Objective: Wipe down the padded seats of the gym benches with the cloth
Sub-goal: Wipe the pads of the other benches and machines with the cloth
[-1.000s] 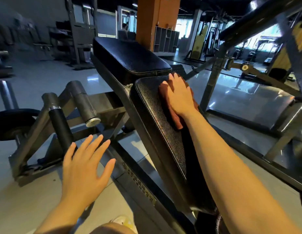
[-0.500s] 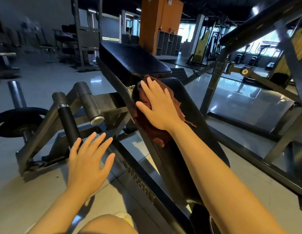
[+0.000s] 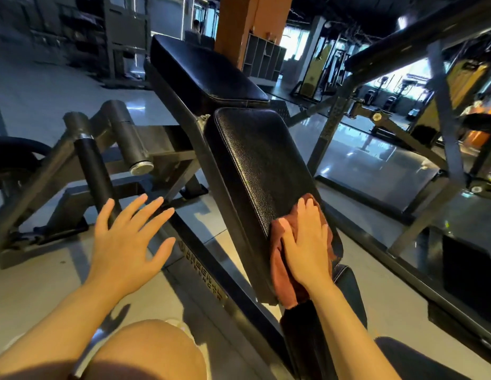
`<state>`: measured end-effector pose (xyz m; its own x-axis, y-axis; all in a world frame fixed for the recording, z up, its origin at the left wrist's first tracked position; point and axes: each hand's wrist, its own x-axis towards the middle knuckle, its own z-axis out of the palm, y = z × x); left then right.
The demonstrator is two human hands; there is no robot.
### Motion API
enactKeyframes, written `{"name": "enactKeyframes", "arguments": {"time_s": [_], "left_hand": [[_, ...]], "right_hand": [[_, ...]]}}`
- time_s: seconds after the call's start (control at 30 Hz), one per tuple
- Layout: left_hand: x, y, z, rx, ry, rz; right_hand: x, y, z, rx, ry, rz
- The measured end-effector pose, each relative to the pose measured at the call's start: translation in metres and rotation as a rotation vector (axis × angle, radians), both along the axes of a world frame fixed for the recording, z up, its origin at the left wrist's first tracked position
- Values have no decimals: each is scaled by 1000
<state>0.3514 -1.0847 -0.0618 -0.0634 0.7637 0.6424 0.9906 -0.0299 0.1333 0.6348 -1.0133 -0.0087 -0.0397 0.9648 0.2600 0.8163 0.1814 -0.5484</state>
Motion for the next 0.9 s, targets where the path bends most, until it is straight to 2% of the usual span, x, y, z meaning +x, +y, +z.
{"name": "enactKeyframes", "arguments": {"time_s": [0.17, 0.23, 0.37, 0.47, 0.6, 0.73, 0.9], "left_hand": [[2, 1, 2, 8, -28, 6], [2, 1, 2, 15, -54, 7], [0, 2, 1, 47, -97, 1], [-1, 2, 0, 67, -113, 2], [-2, 1, -1, 56, -119, 9], [-1, 0, -3, 45, -130, 20], [2, -4, -3, 10, -154, 32]], "right_hand": [[-54, 11, 13, 226, -212, 80], [-86, 28, 28, 290, -218, 70], [-144, 65, 74, 325, -240, 88], [-158, 71, 83, 351, -298, 92], [-120, 43, 51, 444, -309, 130], [-55, -2, -7, 328, -121, 67], [-6, -49, -69, 387, -232, -56]]}}
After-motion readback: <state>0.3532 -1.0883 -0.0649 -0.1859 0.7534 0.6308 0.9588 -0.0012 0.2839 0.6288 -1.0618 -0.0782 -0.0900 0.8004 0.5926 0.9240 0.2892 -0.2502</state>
